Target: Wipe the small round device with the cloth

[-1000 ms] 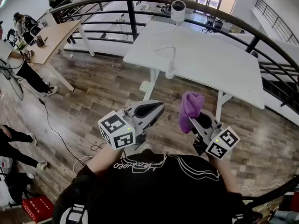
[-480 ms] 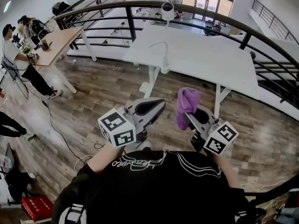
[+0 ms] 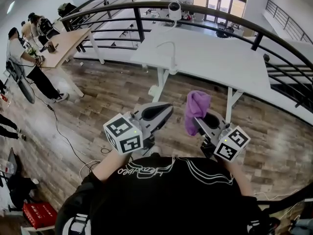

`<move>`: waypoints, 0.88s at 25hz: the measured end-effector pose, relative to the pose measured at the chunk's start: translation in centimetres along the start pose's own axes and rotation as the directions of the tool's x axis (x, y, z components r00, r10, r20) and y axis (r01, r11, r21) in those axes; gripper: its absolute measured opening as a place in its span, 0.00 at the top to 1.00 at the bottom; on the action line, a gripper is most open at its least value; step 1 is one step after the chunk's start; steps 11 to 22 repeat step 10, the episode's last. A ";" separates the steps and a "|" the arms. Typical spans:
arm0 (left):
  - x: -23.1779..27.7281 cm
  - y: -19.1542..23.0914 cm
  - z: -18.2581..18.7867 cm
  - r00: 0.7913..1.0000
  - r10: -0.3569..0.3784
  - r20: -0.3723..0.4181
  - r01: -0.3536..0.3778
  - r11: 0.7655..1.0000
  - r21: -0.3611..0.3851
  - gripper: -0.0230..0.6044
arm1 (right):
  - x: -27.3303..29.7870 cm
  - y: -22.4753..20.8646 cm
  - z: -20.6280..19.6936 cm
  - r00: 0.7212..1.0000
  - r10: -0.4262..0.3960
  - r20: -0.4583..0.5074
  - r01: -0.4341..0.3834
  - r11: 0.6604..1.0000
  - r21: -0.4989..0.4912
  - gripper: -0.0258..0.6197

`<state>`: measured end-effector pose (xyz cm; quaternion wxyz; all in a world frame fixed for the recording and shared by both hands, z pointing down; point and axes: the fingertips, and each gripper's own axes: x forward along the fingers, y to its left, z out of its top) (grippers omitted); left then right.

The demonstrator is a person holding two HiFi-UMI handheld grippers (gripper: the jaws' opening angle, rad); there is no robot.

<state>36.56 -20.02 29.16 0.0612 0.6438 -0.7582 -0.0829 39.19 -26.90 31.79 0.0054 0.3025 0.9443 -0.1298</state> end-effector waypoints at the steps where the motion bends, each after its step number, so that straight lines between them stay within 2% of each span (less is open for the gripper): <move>1: 0.0 -0.1 -0.1 1.000 0.002 -0.002 -0.002 1.000 -0.001 0.95 | -0.1 0.1 -0.1 1.000 0.001 0.001 -0.001 1.000 0.001 0.86; 22: 0.1 -1.2 -0.6 1.000 0.008 -0.008 -0.008 1.000 -0.004 0.95 | -1.3 0.6 -0.1 1.000 -0.001 0.010 0.001 1.000 0.000 0.86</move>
